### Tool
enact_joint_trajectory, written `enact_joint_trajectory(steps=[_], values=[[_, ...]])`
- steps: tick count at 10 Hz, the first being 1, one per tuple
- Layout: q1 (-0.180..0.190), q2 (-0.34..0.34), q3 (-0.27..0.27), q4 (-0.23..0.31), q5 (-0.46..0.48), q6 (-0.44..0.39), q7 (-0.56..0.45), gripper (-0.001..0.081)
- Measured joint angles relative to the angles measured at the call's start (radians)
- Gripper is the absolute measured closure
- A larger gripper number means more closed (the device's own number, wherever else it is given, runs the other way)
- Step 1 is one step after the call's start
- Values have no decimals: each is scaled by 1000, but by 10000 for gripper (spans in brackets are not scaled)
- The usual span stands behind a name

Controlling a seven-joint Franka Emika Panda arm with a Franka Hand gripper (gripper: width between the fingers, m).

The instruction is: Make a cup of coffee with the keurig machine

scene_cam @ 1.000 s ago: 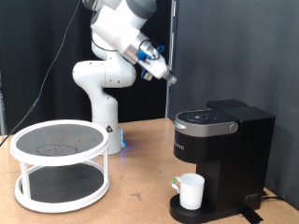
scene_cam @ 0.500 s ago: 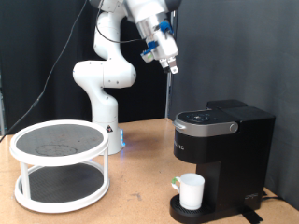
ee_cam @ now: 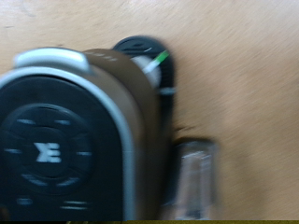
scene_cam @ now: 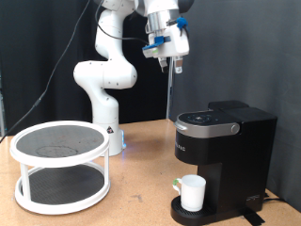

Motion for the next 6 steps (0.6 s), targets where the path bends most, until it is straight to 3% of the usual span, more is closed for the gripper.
enact_joint_trajectory(steps=[2, 6], values=[[-3, 93, 41, 117, -84, -101, -2, 72], [-4, 259, 103, 258, -151, -75, -9, 72]])
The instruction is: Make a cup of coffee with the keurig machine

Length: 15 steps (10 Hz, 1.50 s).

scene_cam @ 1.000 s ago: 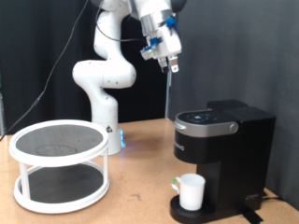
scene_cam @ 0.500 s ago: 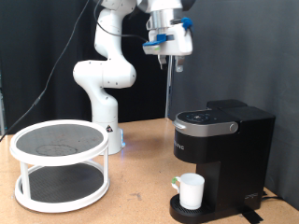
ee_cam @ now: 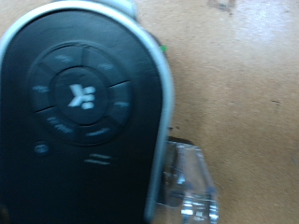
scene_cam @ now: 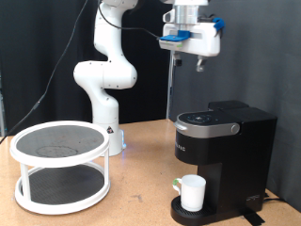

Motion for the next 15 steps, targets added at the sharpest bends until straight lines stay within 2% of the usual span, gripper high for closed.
enact_joint_trajectory(steps=[2, 5, 9, 10, 11, 12, 13, 14, 15], values=[[-1, 69, 31, 36, -49, 56, 27, 72], [-1, 146, 57, 74, -110, 84, 73, 72], [-1, 180, 66, 57, -157, 123, 78, 72], [-1, 180, 65, 41, -157, 143, 77, 102], [-2, 180, 64, 24, -158, 162, 77, 282], [-4, 180, 63, 8, -158, 177, 77, 282], [-7, 180, 60, -7, -158, 187, 77, 464], [-10, 180, 58, -23, -158, 201, 76, 464], [-12, 180, 54, -37, -158, 214, 75, 600]])
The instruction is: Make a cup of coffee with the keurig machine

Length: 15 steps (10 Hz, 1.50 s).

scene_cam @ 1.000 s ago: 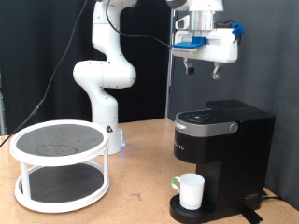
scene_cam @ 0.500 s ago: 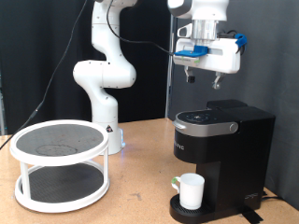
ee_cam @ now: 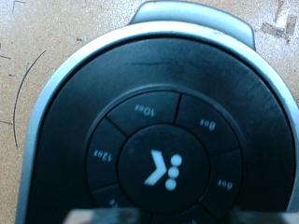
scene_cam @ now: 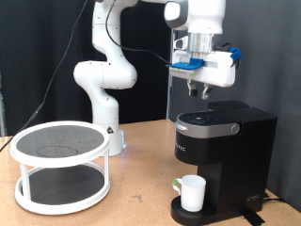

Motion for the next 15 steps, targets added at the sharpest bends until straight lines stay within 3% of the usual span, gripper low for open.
enact_joint_trajectory(steps=[1, 3, 10, 15], values=[[-2, 0, -4, -11, 0, 8, 0, 753], [-9, 5, -6, -26, -13, 16, 1, 791], [-6, 99, 20, -18, -36, 16, -29, 806], [-4, 116, 35, -5, -38, 3, -32, 806]])
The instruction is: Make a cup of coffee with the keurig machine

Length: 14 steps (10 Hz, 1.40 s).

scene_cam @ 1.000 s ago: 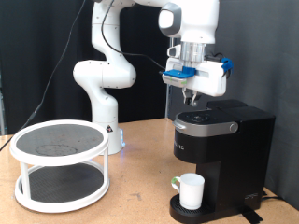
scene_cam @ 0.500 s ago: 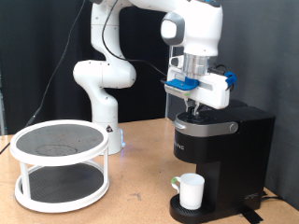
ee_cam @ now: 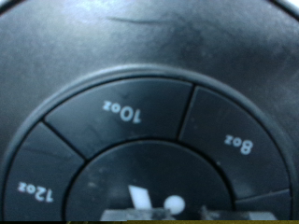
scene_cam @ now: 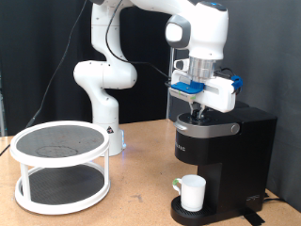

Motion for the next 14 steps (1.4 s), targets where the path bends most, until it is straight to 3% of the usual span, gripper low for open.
enact_joint_trajectory(steps=[11, 14], values=[[-2, 191, -2, 222, 3, -295, 9, 806], [-2, 216, -1, 250, 2, -324, 8, 806]])
